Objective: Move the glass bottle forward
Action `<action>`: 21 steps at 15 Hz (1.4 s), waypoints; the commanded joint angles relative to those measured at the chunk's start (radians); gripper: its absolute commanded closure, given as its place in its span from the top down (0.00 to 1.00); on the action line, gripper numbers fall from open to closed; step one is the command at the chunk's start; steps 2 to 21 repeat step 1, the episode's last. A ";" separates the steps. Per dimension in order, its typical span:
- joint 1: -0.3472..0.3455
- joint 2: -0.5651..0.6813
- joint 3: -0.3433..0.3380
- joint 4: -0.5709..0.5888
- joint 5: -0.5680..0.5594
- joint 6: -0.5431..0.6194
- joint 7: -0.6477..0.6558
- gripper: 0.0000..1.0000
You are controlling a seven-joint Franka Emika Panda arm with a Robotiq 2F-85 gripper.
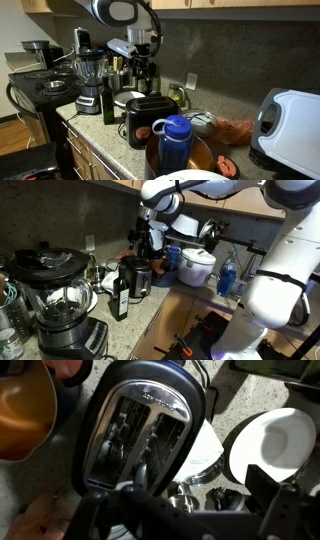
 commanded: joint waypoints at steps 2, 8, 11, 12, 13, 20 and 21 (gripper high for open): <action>-0.021 0.008 0.019 0.010 -0.001 -0.005 0.001 1.00; -0.021 0.008 0.019 0.010 -0.001 -0.005 0.001 1.00; -0.021 0.008 0.019 0.010 -0.001 -0.005 0.001 1.00; -0.021 0.008 0.019 0.010 -0.001 -0.005 0.001 1.00; -0.021 0.008 0.019 0.010 -0.001 -0.005 0.001 1.00; -0.021 0.008 0.019 0.010 -0.001 -0.005 0.001 1.00; -0.021 0.008 0.019 0.010 -0.001 -0.005 0.001 1.00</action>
